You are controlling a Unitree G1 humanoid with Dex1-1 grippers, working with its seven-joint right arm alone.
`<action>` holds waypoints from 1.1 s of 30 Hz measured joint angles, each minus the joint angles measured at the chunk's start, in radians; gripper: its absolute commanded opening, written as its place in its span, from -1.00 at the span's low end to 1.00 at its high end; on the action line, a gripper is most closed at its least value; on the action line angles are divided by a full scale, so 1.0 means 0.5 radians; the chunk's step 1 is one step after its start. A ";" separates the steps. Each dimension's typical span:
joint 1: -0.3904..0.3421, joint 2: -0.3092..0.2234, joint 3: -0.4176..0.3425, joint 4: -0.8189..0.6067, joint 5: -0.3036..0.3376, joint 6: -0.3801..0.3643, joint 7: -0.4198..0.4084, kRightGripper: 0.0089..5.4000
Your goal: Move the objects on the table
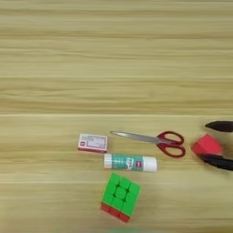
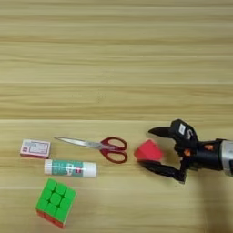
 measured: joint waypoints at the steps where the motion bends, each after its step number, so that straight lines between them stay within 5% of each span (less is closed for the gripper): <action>1: -0.001 0.000 0.006 0.025 -0.013 -0.016 -0.002 0.86; 26: -0.065 0.030 0.054 0.139 -0.055 -0.076 -0.039 -0.17; 33: -0.113 0.048 0.056 0.121 -0.030 -0.071 -0.040 -0.17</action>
